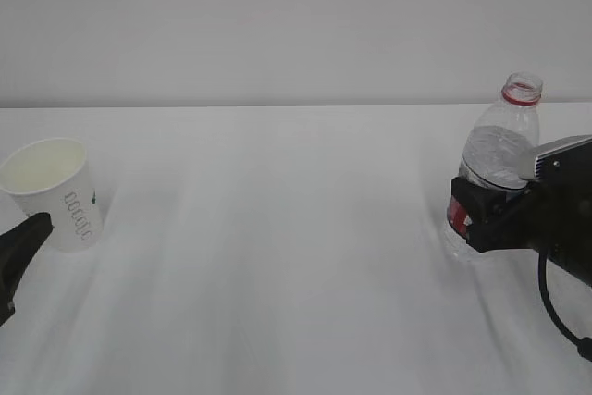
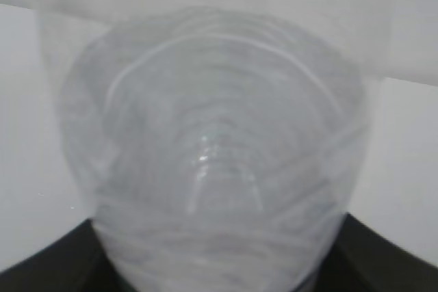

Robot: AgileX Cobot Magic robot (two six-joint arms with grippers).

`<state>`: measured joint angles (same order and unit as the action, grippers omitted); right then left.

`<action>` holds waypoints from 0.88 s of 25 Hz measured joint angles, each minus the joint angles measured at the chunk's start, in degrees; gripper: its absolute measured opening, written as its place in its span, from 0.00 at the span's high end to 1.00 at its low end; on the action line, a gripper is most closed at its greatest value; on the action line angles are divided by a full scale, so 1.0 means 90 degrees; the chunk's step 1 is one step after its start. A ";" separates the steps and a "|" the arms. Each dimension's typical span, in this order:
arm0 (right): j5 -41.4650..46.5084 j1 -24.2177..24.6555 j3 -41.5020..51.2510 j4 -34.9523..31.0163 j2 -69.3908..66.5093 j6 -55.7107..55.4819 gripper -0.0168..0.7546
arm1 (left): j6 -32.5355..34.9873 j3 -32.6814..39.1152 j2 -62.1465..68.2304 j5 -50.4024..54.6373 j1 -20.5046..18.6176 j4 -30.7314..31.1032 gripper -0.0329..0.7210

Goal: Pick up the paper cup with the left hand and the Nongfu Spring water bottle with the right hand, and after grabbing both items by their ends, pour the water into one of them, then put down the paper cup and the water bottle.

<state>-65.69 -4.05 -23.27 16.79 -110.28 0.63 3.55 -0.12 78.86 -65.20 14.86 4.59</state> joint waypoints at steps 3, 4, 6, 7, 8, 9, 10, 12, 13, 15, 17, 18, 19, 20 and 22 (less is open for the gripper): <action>-0.0012 0.0000 0.0000 0.0009 0.0000 0.0000 0.41 | 0.0000 0.0000 0.0000 0.0000 0.0000 0.0000 0.18; -0.0012 0.0000 0.0000 0.0009 0.0000 0.0000 0.41 | 0.0000 0.0000 0.0000 0.0000 0.0000 0.0000 0.18; -0.0012 0.0000 0.0000 0.0024 0.0000 0.0012 0.41 | 0.0000 0.0000 0.0000 0.0000 0.0000 -0.0011 0.18; 0.0016 0.0000 0.0000 0.0024 0.0029 0.0012 0.41 | 0.0000 0.0000 0.0000 0.0000 0.0000 -0.0011 0.18; 0.0086 0.0000 0.0011 0.0024 0.0083 0.0025 0.41 | 0.0000 0.0000 0.0000 0.0000 0.0000 -0.0011 0.18; 0.0158 0.0000 0.0024 0.0024 0.0144 0.0061 0.41 | 0.0000 0.0000 0.0000 0.0000 0.0000 -0.0020 0.18; 0.0230 0.0000 0.0068 0.0024 0.0229 0.0081 0.41 | 0.0000 0.0000 0.0000 0.0000 0.0000 -0.0036 0.18; 0.0342 0.0000 0.0137 0.0024 0.0429 0.0108 0.41 | 0.0000 0.0000 0.0000 0.0000 0.0000 -0.0099 0.18; 0.0360 0.0000 0.0167 0.0024 0.0515 0.0118 0.41 | 0.0000 0.0000 0.0000 0.0000 0.0000 -0.0165 0.18; 0.0370 0.0000 0.0232 0.0024 0.0713 0.0121 0.41 | 0.0000 0.0000 0.0000 0.0000 0.0000 -0.0243 0.18; 0.0387 0.0000 0.0307 0.0024 0.0882 0.0134 0.41 | 0.0000 0.0000 0.0000 0.0000 0.0000 -0.0284 0.18; 0.0390 0.0000 0.0333 0.0024 0.0968 0.0137 0.41 | 0.0000 0.0000 0.0000 0.0000 0.0000 -0.0294 0.18; 0.0401 0.0000 0.0376 0.0024 0.1035 0.0137 0.41 | 0.0000 0.0000 0.0000 0.0000 0.0000 -0.0309 0.18; 0.0413 0.0000 0.0412 0.0024 0.1116 0.0137 0.41 | 0.0000 0.0000 0.0000 0.0000 0.0000 -0.0309 0.18; 0.0414 0.0000 0.0488 0.0024 0.1276 0.0123 0.41 | 0.0000 0.0000 0.0000 0.0000 0.0000 -0.0322 0.18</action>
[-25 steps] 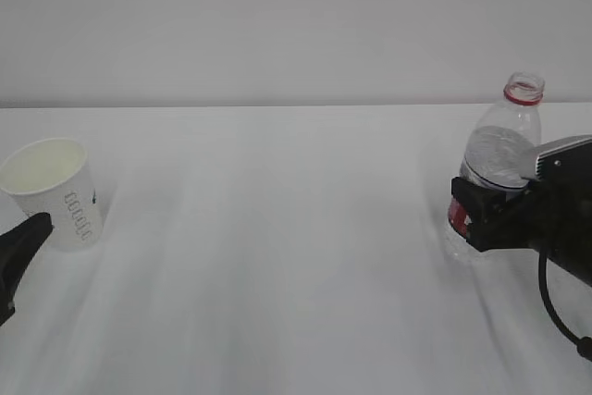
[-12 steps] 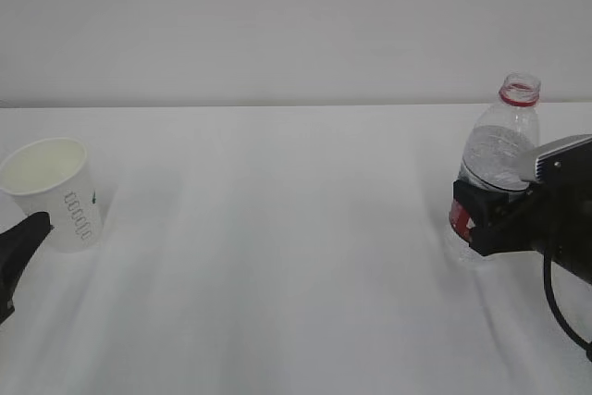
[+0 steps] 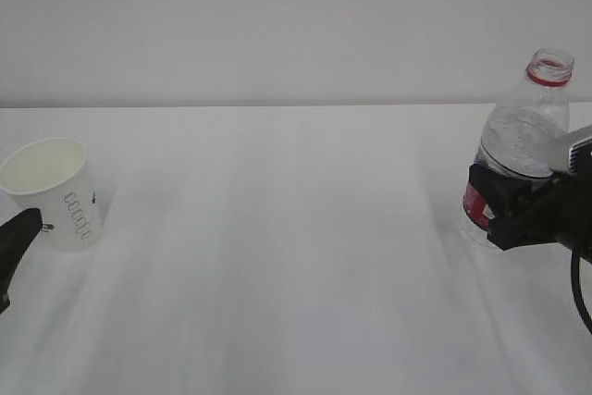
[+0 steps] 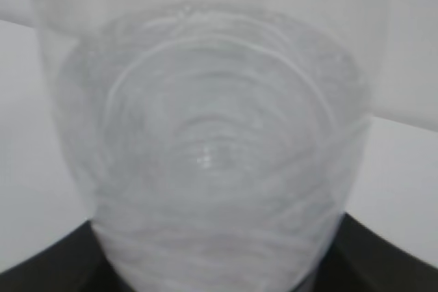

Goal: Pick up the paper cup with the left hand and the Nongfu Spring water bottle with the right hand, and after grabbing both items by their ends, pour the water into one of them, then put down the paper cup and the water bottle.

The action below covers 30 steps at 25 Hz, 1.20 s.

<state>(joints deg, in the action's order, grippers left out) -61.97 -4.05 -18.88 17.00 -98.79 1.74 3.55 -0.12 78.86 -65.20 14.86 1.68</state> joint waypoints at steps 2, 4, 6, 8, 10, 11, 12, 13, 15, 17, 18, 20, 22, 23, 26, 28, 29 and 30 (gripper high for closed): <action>0.0013 0.0000 0.0094 0.0000 0.0145 -0.0015 0.41 | 0.0000 0.0000 0.0022 0.0000 0.0000 0.0000 0.18; 0.0013 0.0000 0.0173 0.0000 0.0251 -0.0025 0.41 | 0.0000 0.0000 0.0036 0.0000 0.0000 -0.0013 0.18; 0.0024 0.0000 0.0247 0.0000 0.0347 -0.0025 0.41 | 0.0000 0.0000 0.0036 0.0000 0.0000 -0.0097 0.18; 0.0052 0.0000 0.0275 0.0000 0.0425 -0.0038 0.41 | 0.0000 0.0000 0.0036 0.0000 0.0000 -0.0269 0.18; 0.0060 0.0000 0.0318 0.0000 0.0510 -0.0038 0.41 | 0.0000 0.0000 0.0036 0.0000 0.0000 -0.0466 0.18; 0.0060 0.0000 0.0334 0.0000 0.0542 -0.0038 0.41 | 0.0000 0.0000 0.0036 0.0000 0.0000 -0.0537 0.18; 0.0088 0.0000 0.0359 0.0000 0.0592 -0.0049 0.41 | 0.0000 0.0000 0.0036 -0.0004 0.0000 -0.0600 0.18; 0.0123 0.0000 0.0359 0.0000 0.0634 -0.0049 0.41 | 0.0000 0.0000 0.0036 -0.0004 0.0000 -0.0657 0.18; 0.0171 0.0000 0.0364 0.0000 0.0679 -0.0049 0.41 | 0.0000 0.0000 0.0036 -0.0004 0.0000 -0.0799 0.18; 0.0195 0.0000 0.0364 0.0000 0.0679 -0.0049 0.41 | 0.0000 0.0000 0.0036 -0.0004 0.0000 -0.1014 0.18; 0.0211 0.0000 0.0374 0.0000 0.0679 -0.0049 0.41 | 0.0000 0.0000 0.0036 -0.0004 0.0000 -0.1105 0.18; 0.0252 0.0000 0.0374 -0.0038 0.0679 -0.0049 0.41 | 0.0000 0.0000 0.0036 -0.0004 0.0000 -0.1171 0.18; 0.0276 0.0000 0.0374 -0.0156 0.0679 -0.0076 0.41 | 0.0000 0.0000 0.0036 -0.0004 0.0000 -0.1181 0.18; 0.0276 0.0000 0.0374 -0.0209 0.0679 -0.0088 0.41 | 0.0000 0.0000 0.0036 -0.0004 0.0000 -0.1186 0.18; 0.0233 0.0000 0.0374 -0.0266 0.0679 -0.0116 0.41 | 0.0000 0.0000 0.0036 -0.0014 0.0000 -0.1196 0.18; 0.0145 0.0000 0.0374 -0.0266 0.0679 -0.0116 0.41 | 0.0000 0.0000 0.0036 -0.0014 0.0000 -0.1148 0.18; 0.0102 0.0000 0.0374 -0.0254 0.0679 -0.0116 0.41 | 0.0000 0.0000 0.0036 -0.0014 0.0000 -0.1124 0.18; 0.0086 0.0000 0.0374 -0.0254 0.0679 -0.0116 0.41 | 0.0000 0.0000 0.0036 -0.0014 0.0000 -0.1076 0.18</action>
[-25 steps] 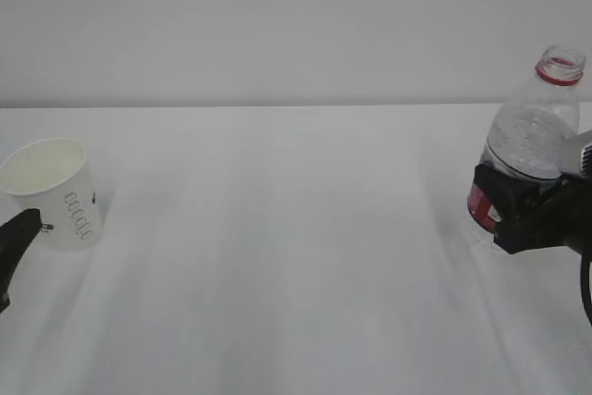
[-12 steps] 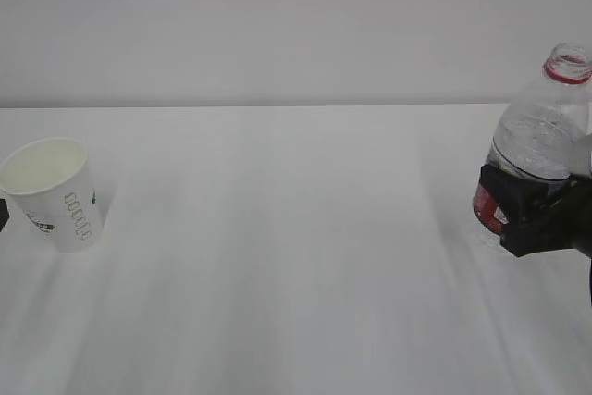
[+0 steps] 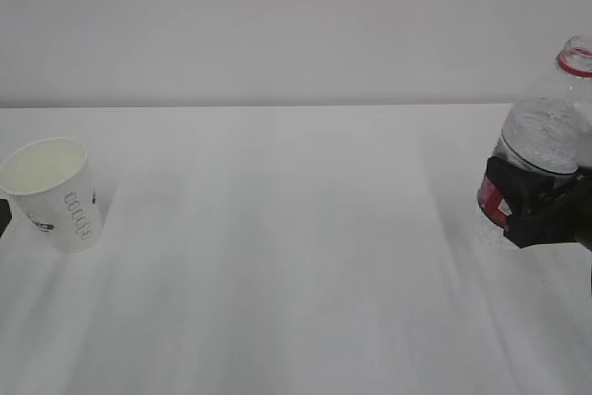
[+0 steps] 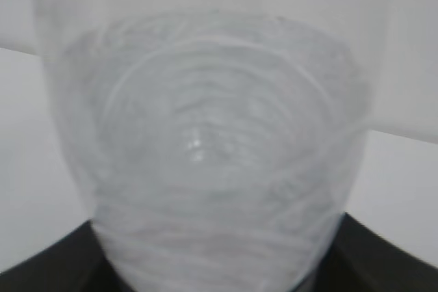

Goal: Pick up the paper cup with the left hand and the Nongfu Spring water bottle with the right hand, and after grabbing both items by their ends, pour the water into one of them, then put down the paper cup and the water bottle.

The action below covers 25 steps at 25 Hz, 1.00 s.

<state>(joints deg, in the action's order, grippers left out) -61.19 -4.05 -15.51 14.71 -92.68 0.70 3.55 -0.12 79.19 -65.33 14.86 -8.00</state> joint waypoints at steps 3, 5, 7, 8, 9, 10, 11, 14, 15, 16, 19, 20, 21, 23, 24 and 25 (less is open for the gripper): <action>-0.0010 0.0000 0.0000 0.0008 0.0000 0.0000 0.41 | 0.0000 0.0000 0.0000 0.0095 0.0000 0.0158 0.18; -0.0010 0.0000 0.0000 -0.0018 0.0000 0.0000 0.41 | 0.0000 0.0000 0.0116 0.0182 0.0000 0.0185 0.18; -0.0010 0.0000 0.0000 -0.0079 0.0000 0.0000 0.41 | 0.0000 0.0000 0.0327 0.0192 0.0000 0.0185 0.18; -0.0010 0.0000 0.0000 -0.0115 0.0000 0.0000 0.41 | 0.0000 0.0000 0.0476 0.0176 0.0000 0.0185 0.18; -0.0010 0.0000 0.0000 -0.0147 0.0000 0.0000 0.41 | 0.0000 0.0000 0.0652 0.0117 0.0000 0.0185 0.18; -0.0010 0.0000 0.0000 -0.0182 0.0000 0.0000 0.41 | 0.0000 0.0000 0.0816 0.0037 0.0000 0.0185 0.18; -0.0010 0.0000 0.0000 -0.0197 0.0000 0.0000 0.41 | 0.0000 0.0000 0.1039 0.0016 0.0000 0.0185 0.17; -0.0010 0.0000 0.0000 -0.0197 0.0000 0.0000 0.41 | 0.0000 -0.0067 0.1709 -0.0001 0.0000 0.0185 0.15; -0.0010 0.0000 0.0000 -0.0197 0.0000 0.0000 0.41 | 0.0000 -0.0146 0.1922 -0.0011 0.0000 0.0185 0.14; -0.0010 0.0000 0.0000 -0.0197 0.0000 0.0012 0.41 | 0.0000 -0.0197 0.2117 -0.0011 0.0000 0.0196 0.14; -0.0010 0.0000 0.0000 -0.0208 0.0000 0.0012 0.41 | -0.0027 -0.0360 0.2421 -0.0011 0.0000 0.0235 0.13; -0.0010 0.0000 0.0000 -0.0212 0.0000 0.0012 0.41 | -0.0040 -0.0402 0.2447 -0.0011 0.0000 0.0235 0.12; -0.0010 0.0000 0.0000 -0.0212 0.0000 0.0012 0.41 | -0.0067 -0.0465 0.2447 -0.0011 0.0000 0.0239 0.12; -0.0010 0.0000 0.0000 -0.0212 0.0000 0.0012 0.41 | -0.0111 -0.0587 0.2447 -0.0027 0.0000 0.0239 0.12; -0.0010 0.0000 0.0000 -0.0212 0.0000 0.0012 0.41 | -0.0137 -0.0644 0.2447 -0.0027 0.0000 0.0239 0.12; -0.0010 0.0000 0.0000 -0.0212 0.0000 0.0012 0.41 | -0.0147 -0.0716 0.2447 -0.0027 0.0000 0.0239 0.12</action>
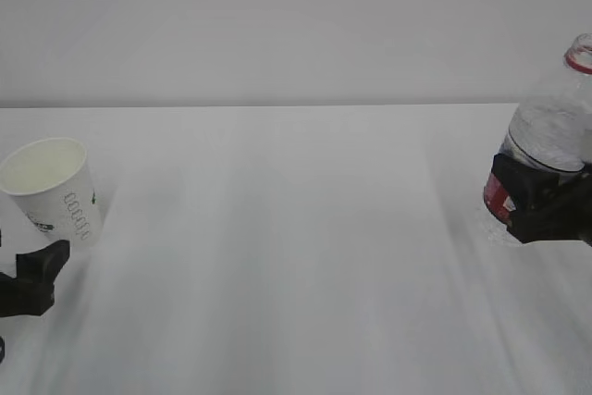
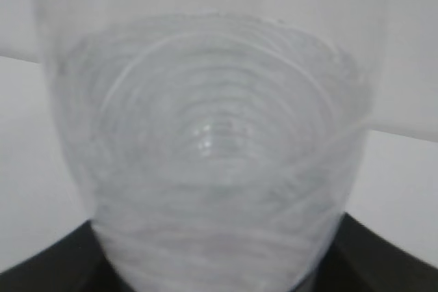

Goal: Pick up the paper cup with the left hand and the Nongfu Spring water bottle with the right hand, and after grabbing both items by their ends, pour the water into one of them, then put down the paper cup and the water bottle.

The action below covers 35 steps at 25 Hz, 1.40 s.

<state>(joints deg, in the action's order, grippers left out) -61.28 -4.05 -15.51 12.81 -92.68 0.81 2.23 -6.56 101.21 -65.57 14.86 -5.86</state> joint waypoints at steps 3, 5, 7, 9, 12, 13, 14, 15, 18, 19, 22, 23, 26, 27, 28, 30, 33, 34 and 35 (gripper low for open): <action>0.0000 0.0000 0.0000 0.0000 0.0000 0.0000 0.41 | -0.0003 -0.0210 0.0045 -0.0024 0.0000 0.0022 0.12; 0.0000 0.0000 0.0000 0.0000 0.0000 0.0009 0.41 | -0.0017 -0.0336 0.0079 -0.0028 0.0000 0.0025 0.12; 0.0000 0.0000 0.0000 0.0000 0.0000 0.0009 0.41 | -0.0017 -0.0420 0.0145 -0.0028 0.0000 0.0025 0.11; 0.0000 0.0000 0.0000 0.0000 0.0000 0.0009 0.41 | -0.0017 -0.0504 0.0294 -0.0039 0.0000 0.0025 0.07; 0.0000 0.0000 0.0000 0.0000 0.0000 0.0009 0.41 | -0.0017 -0.0642 0.0502 -0.0039 0.0000 0.0027 0.04; 0.0000 0.0000 0.0000 0.0000 0.0000 0.0009 0.41 | -0.0017 -0.0676 0.0563 -0.0039 0.0000 0.0027 0.04; 0.0000 0.0000 0.0000 0.0000 0.0000 0.0009 0.41 | -0.0017 -0.0725 0.0616 -0.0039 0.0000 0.0027 0.04; 0.0000 0.0000 0.0000 -0.0011 0.0000 0.0009 0.41 | -0.0017 -0.0759 0.0644 -0.0042 0.0000 0.0027 0.04; 0.0000 0.0000 0.0000 -0.0011 0.0000 0.0009 0.41 | -0.0031 -0.0784 0.0735 -0.0042 0.0000 0.0015 0.04; 0.0000 0.0000 0.0000 -0.0011 0.0000 0.0009 0.41 | -0.0031 -0.0816 0.0759 -0.0042 0.0000 0.0001 0.04; 0.0000 0.0000 0.0000 -0.0011 0.0000 0.0009 0.41 | -0.0034 -0.0903 0.0817 -0.0053 0.0000 -0.0023 0.04; 0.0000 0.0000 0.0000 -0.0011 0.0000 0.0009 0.41 | -0.0034 -0.0930 0.0831 -0.0053 0.0000 -0.0039 0.04; 0.0000 0.0000 0.0000 -0.0011 0.0000 0.0009 0.41 | -0.0045 -0.1014 0.0857 -0.0053 0.0000 -0.0209 0.04; 0.0000 0.0000 0.0000 -0.0011 0.0000 0.0009 0.41 | -0.0045 -0.1036 0.0857 -0.0053 0.0000 -0.0286 0.04; 0.0000 0.0000 0.0000 -0.0011 0.0000 0.0009 0.41 | -0.0045 -0.1082 0.0861 -0.0053 0.0000 -0.0338 0.04; 0.0000 0.0000 0.0004 -0.0011 0.0000 0.0013 0.41 | -0.0045 -0.1142 0.0861 -0.0053 0.0000 -0.0397 0.04; 0.0000 0.0000 0.0015 -0.0011 0.0000 0.0013 0.41 | -0.0045 -0.1157 0.0861 -0.0053 0.0000 -0.0467 0.04; 0.0000 0.0000 0.0015 -0.0011 0.0000 0.0013 0.41 | -0.0045 -0.1160 0.0886 -0.0053 0.0000 -0.0479 0.04; 0.0000 0.0000 0.0015 -0.0011 0.0000 0.0013 0.41 | -0.0045 -0.1160 0.0928 -0.0066 0.0000 -0.0495 0.04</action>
<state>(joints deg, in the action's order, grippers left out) -61.28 -4.05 -15.38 12.71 -92.68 0.93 1.83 -16.99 109.57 -66.16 14.86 -10.31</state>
